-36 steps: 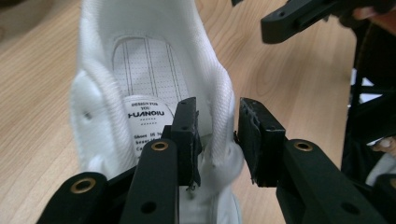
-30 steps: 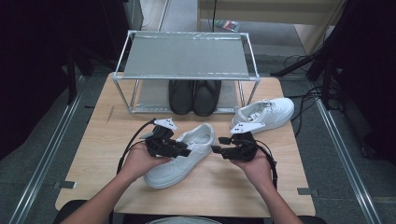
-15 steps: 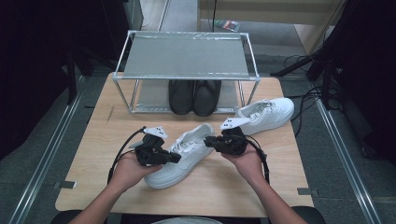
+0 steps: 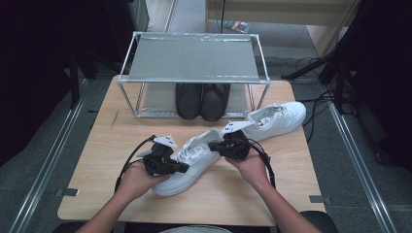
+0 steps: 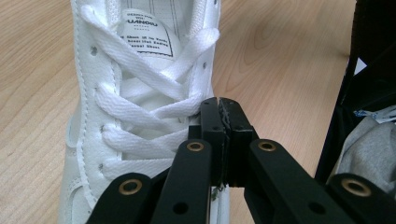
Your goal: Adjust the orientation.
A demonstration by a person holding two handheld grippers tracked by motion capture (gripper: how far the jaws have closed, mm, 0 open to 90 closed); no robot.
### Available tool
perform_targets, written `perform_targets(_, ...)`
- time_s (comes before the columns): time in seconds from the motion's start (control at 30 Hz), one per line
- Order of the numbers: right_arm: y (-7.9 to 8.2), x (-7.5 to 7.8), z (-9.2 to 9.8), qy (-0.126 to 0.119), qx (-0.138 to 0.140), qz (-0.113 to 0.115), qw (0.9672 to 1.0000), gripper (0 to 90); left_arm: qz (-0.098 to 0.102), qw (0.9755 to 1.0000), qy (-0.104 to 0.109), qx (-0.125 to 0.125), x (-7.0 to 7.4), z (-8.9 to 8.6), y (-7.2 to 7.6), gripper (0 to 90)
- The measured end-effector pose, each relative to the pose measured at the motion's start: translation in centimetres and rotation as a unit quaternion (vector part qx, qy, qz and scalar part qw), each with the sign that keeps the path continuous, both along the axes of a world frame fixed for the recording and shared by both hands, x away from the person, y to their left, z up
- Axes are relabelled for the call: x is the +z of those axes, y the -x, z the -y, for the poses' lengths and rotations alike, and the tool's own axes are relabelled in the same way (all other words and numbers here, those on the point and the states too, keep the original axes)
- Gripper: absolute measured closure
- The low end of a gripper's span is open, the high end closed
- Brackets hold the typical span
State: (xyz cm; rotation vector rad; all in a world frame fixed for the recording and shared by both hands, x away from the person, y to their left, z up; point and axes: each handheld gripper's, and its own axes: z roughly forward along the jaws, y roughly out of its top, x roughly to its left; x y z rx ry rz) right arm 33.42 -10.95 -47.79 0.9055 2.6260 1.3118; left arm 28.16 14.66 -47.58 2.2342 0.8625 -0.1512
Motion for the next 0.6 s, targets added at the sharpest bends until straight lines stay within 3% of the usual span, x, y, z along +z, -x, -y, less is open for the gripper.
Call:
perform_targets(0.33,0.5,-0.1,0.3,-0.002,0.001,-0.007,1.0000,90.0,-0.007,1.0000,-0.002,0.002,-0.1,-0.5,-0.9,90.0)
perform_targets(0.6,1.2,-0.2,0.3,-0.002,0.009,-0.009,0.9999,90.0,-0.001,1.0000,-0.005,0.008,-0.1,-0.9,-1.8,90.0)
